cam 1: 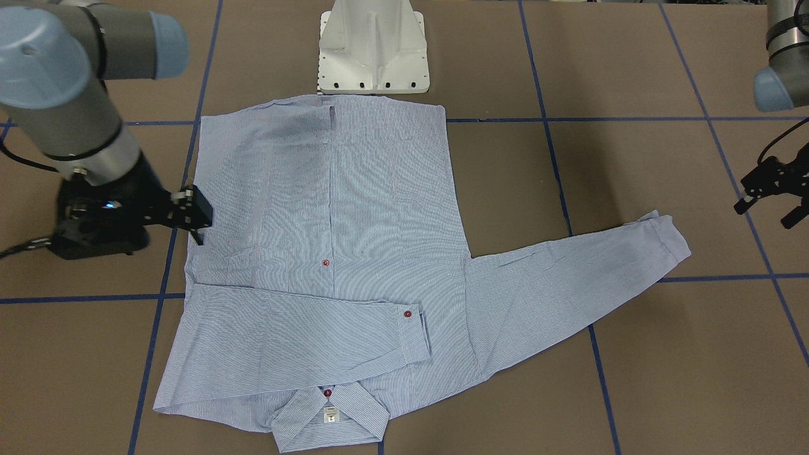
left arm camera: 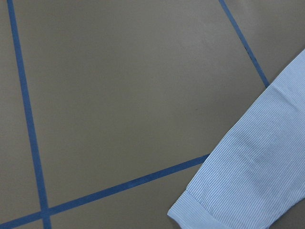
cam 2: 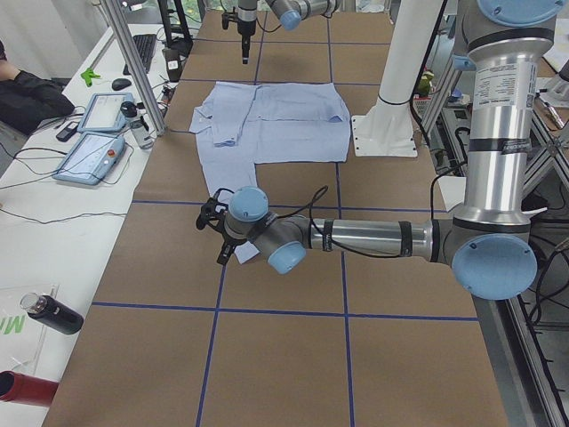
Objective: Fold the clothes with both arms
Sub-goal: 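Release the sleeve on the shirt and raise the right gripper away, then grasp the sleeve cuff nearest the left gripper and lift it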
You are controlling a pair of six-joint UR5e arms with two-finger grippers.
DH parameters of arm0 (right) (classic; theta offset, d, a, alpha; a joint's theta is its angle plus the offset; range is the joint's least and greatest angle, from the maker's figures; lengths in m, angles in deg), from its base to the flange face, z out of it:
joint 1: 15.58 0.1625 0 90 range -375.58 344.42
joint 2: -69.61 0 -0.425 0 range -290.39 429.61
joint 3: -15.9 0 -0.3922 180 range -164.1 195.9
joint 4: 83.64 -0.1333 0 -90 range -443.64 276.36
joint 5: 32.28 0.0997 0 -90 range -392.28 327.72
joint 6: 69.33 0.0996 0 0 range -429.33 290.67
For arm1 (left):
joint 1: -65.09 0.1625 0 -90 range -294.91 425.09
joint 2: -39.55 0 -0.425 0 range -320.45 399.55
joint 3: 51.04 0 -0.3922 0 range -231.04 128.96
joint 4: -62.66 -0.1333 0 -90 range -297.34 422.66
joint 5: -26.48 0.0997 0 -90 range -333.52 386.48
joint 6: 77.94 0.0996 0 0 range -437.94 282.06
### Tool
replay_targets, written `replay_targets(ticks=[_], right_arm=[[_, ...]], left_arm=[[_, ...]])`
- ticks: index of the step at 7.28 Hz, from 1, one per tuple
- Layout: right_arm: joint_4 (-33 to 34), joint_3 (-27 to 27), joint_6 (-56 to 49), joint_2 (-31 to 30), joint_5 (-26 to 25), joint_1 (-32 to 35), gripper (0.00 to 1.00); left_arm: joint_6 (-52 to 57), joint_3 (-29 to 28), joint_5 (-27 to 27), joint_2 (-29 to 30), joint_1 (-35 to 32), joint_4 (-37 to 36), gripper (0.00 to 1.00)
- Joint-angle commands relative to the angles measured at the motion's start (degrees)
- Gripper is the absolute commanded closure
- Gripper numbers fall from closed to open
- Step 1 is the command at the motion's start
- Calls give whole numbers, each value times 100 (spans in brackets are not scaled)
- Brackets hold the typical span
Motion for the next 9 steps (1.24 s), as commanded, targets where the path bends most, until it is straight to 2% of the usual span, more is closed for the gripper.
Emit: replay_targets(ticks=[1,2,3,5,6,7,9], right_arm=[[13,483,-1931,-1369,903,1107,0],[-39,483,-2706,-1896,1178,1513,0],[-249,483,-3009,-2258,1233,1734,0],[-356,474,-3012,-2376,1242,1754,0],[-356,474,-3004,-2385,1251,1754,0],[-356,474,-3003,-2385,1251,1754,0],[-356,483,-3003,-2385,1251,1754,0]], left_arm=[[-1004,-124,544,-25,539,437,0],[-1180,-133,545,-25,558,445,0],[-1434,-142,728,-33,697,550,0],[-2259,-255,1238,-165,1346,1154,0],[-2619,-282,1240,-235,1532,1392,0],[-2797,-300,1240,-279,1681,1482,3],[-2956,-326,1362,-279,1779,1500,18]])
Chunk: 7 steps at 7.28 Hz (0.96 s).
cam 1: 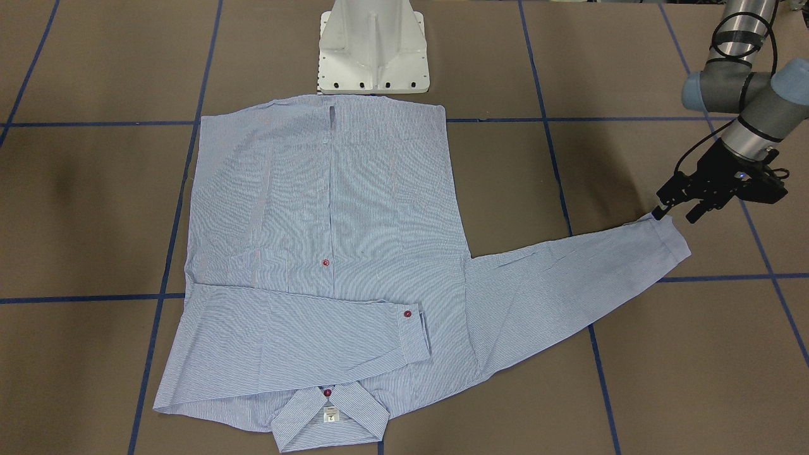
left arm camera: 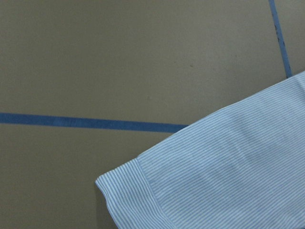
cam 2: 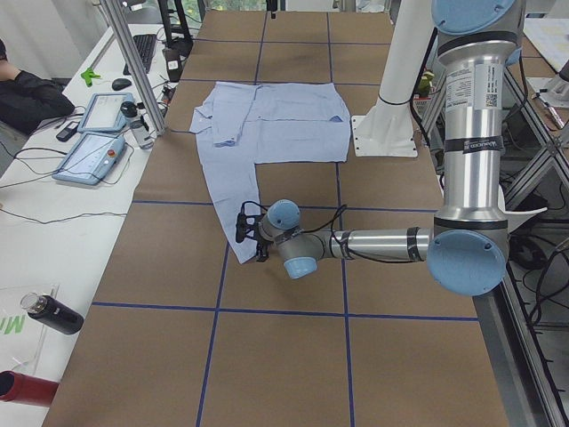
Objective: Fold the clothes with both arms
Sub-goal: 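Grasp the sleeve cuff nearest the left gripper and lift it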
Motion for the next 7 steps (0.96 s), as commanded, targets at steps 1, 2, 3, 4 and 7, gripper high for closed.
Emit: replay_targets(ticks=[1,2,3,4,7], right_arm=[[-1,5,8,-3,9,1,0],[-10,5,8,-29,9,1,0],[-10,5,8,-38,9,1,0],[-10,13,8,-38,9,9,0],[-10,66,26,-47,53,10,0]], left_arm=[[-197,-60,73,-9,105,40,22],[-224,-86,73,-9,149,31,25],[-224,-130,73,-9,193,40,28],[-224,-165,73,-9,193,40,33],[-233,-122,64,-9,184,49,97]])
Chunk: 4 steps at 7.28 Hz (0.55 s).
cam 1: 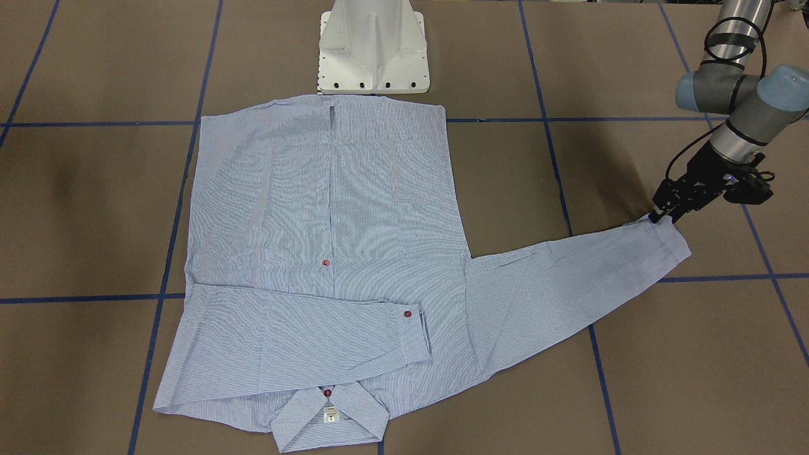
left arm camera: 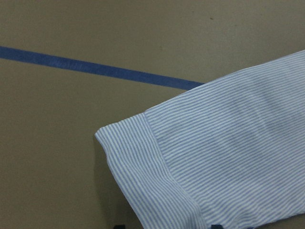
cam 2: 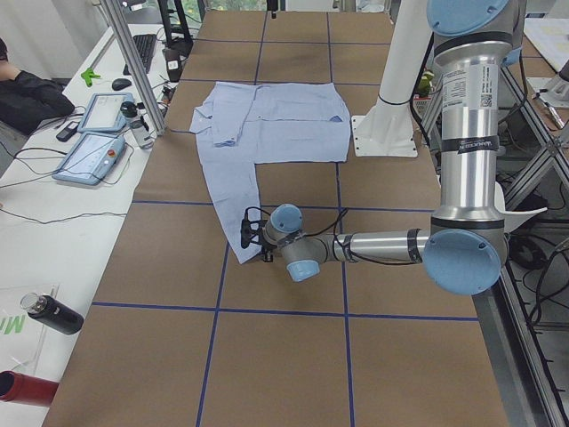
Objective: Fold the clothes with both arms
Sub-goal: 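Grasp the sleeve cuff nearest the left gripper and lift it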
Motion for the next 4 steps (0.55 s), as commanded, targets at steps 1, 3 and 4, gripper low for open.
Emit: replay_targets(ticks=[1,3,4], right_arm=[[0,30,14,-7,53,9,0],[0,30,14,-7,71,27,0],[0,30,14,-7,71,27,0]], left_arm=[[47,53,-45,-17,-14,-2,100],[74,446,-367,-105,-58,-63,100],[65,754,-588,-105,-102,-133,100]])
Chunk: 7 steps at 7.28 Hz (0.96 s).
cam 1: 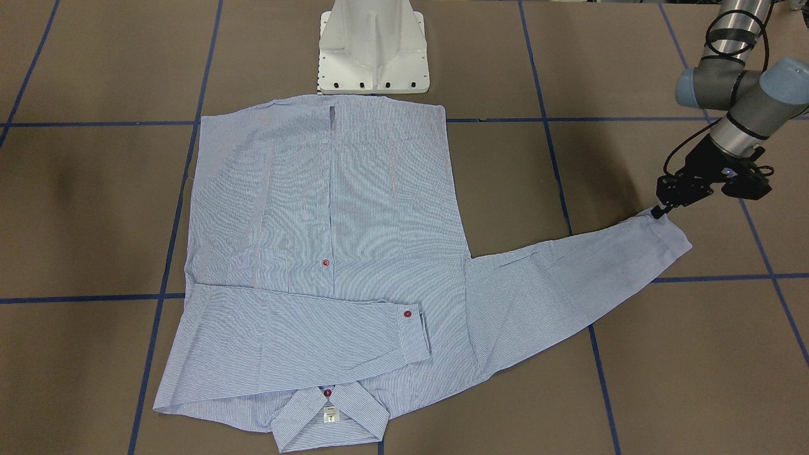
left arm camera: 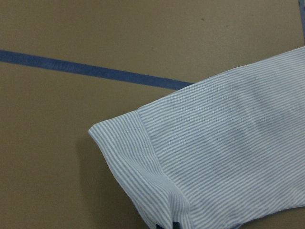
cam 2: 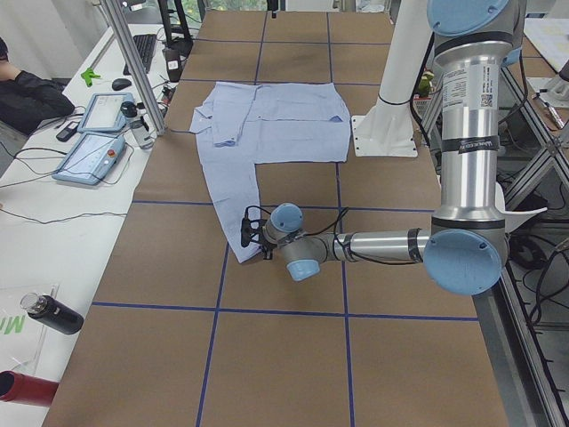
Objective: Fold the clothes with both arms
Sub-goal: 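Grasp the sleeve cuff nearest the left gripper and lift it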
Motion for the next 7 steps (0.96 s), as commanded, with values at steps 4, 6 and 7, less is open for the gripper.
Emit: replay_targets(ticks=[4,6,7], right_arm=[[0,0,-8,-18,-5,13,0],[0,44,9,-44,-5,21,0],[0,44,0,-44,-5,30,0]], left_arm=[[18,1290,-277,951,-25,-1697,100],[18,1336,-286,2216,19,-3307,100],[18,1336,-286,2997,132,-4334,100]])
